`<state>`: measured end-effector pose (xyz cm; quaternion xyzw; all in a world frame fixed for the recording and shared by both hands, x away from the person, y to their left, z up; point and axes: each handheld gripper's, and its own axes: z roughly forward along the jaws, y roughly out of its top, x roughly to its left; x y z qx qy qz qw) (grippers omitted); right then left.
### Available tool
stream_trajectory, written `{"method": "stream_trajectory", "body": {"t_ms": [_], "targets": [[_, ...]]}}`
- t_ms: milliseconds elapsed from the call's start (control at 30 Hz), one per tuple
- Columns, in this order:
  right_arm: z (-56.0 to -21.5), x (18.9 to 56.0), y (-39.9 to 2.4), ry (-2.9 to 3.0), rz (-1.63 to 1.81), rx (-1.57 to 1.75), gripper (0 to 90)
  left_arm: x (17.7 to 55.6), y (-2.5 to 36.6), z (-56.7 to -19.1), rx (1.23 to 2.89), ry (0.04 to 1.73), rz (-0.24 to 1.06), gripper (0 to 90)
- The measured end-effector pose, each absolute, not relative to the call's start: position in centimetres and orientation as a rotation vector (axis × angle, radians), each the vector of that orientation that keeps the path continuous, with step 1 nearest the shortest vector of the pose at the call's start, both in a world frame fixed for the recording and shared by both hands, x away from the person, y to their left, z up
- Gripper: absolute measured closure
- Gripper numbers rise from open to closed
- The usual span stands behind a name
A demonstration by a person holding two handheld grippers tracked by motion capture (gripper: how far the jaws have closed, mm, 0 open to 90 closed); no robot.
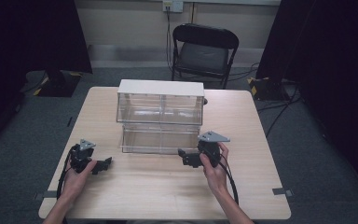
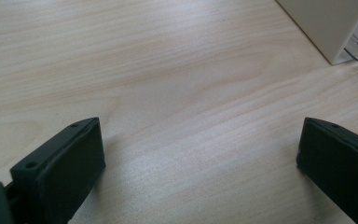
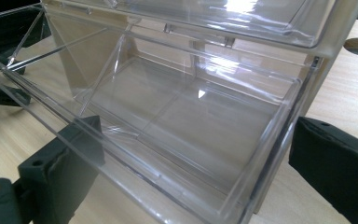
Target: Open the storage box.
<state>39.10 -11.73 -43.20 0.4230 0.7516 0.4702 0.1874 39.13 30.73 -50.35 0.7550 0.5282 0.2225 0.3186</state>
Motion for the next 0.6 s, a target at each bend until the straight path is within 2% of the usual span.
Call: {"method": "stream_trajectory", "body": {"t_ms": [233, 367, 600], "targets": [[-43.23, 39.44, -11.60, 2.106, 1.308, 1.196, 4.1, 39.13, 30.73, -50.35, 1.985, 1.390, 0.585, 0.3], [-43.26, 39.64, -11.55, 2.090, 1.279, 1.202, 11.0, 39.13, 30.73, -50.35, 1.985, 1.390, 0.585, 0.3], [-43.09, 39.79, -11.65, 2.091, 1.292, 1.207, 10.5, 39.13, 30.73, -50.35, 1.986, 1.389, 0.585, 0.3]]}}
